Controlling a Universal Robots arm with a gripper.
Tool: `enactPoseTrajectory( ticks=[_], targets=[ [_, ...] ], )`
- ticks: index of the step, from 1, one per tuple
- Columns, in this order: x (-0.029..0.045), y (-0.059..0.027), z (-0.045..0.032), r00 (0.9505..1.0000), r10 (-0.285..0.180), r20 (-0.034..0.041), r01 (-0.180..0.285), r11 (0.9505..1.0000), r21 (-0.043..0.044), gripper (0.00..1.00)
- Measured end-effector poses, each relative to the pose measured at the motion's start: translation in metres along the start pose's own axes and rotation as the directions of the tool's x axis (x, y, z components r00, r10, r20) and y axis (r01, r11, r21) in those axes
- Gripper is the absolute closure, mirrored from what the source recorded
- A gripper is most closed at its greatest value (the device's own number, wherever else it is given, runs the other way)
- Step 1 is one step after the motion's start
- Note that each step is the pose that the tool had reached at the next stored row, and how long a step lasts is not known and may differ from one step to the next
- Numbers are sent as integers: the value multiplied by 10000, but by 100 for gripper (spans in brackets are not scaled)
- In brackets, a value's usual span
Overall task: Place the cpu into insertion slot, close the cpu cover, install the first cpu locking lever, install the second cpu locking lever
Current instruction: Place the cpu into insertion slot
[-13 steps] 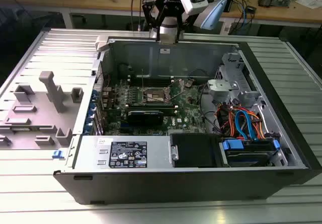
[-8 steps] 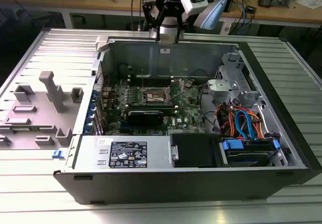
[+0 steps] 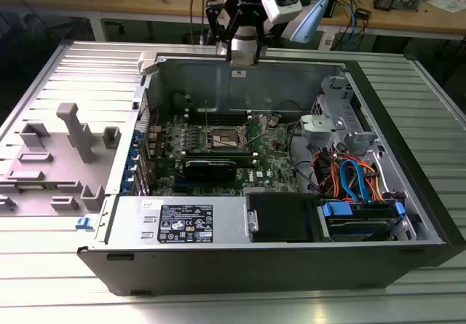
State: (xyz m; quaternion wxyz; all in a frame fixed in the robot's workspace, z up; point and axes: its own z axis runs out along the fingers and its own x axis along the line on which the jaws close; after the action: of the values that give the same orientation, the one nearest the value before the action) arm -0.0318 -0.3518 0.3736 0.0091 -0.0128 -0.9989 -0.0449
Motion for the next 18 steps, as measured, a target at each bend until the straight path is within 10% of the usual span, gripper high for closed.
enactPoseTrajectory(
  ticks=[18],
  targets=[
    [-2, -75, -6, 10000, 1, 0, -1, 10000, 1, 45]
  ],
)
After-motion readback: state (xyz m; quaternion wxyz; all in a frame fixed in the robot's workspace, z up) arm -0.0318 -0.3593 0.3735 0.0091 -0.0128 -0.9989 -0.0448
